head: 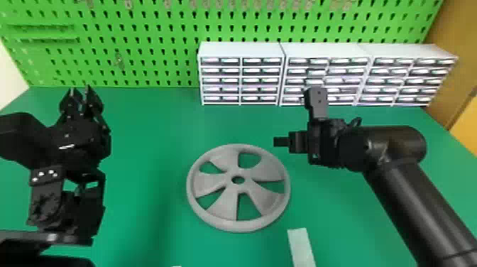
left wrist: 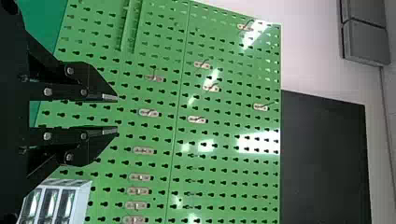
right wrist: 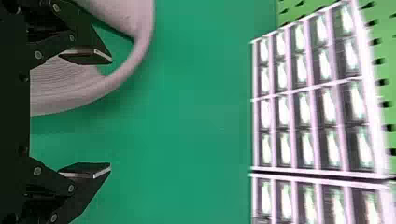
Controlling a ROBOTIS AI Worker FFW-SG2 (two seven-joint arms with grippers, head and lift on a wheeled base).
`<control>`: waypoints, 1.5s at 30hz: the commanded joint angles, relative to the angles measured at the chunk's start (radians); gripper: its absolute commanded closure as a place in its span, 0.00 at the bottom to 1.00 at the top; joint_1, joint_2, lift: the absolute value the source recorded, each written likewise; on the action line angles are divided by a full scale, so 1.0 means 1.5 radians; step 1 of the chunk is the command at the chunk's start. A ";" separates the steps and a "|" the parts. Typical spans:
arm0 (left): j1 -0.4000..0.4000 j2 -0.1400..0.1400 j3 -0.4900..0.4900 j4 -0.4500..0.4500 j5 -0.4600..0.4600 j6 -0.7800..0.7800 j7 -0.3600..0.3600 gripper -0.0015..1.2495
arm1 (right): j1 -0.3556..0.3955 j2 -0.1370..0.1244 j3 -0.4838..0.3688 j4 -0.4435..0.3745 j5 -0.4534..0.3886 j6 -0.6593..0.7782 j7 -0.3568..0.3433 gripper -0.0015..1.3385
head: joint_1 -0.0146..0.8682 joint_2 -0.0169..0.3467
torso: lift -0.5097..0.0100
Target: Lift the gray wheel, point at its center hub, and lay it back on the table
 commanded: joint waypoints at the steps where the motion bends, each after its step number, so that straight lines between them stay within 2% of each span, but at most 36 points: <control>1: 0.000 0.000 0.002 0.000 0.001 0.000 0.000 0.77 | 0.015 -0.002 -0.011 -0.032 0.022 -0.042 0.014 0.34 | 0.80 0.18 | 0.80; 13: -0.007 0.000 0.004 0.017 0.006 0.000 -0.001 0.77 | 0.062 -0.001 -0.024 -0.072 0.078 -0.226 0.084 0.34 | 0.80 0.18 | 0.80; 17: -0.014 0.000 0.005 0.034 0.005 -0.002 -0.002 0.77 | 0.080 0.002 -0.025 -0.075 0.082 -0.305 0.091 0.34 | 0.80 0.18 | 0.80; 20: -0.025 0.000 0.010 0.056 0.005 -0.011 -0.023 0.75 | 0.088 0.004 -0.023 -0.075 0.092 -0.354 0.094 0.34 | 0.80 0.18 | 0.80; 24: -0.040 0.000 0.012 0.088 0.007 -0.018 -0.041 0.72 | 0.099 0.007 -0.020 -0.075 0.111 -0.415 0.095 0.34 | 0.80 0.18 | 0.80; 31: -0.082 0.000 0.013 0.149 0.006 -0.019 -0.118 0.62 | 0.117 0.013 -0.023 -0.075 0.152 -0.507 0.094 0.34 | 0.80 0.18 | 0.80; 40: -0.112 0.000 0.006 0.220 0.002 -0.049 -0.152 0.50 | 0.134 0.018 -0.030 -0.075 0.204 -0.576 0.094 0.34 | 0.80 0.18 | 0.80; 45: -0.133 0.000 -0.008 0.263 0.020 -0.068 -0.165 0.44 | 0.144 0.019 -0.034 -0.075 0.227 -0.597 0.094 0.34 | 0.80 0.18 | 0.80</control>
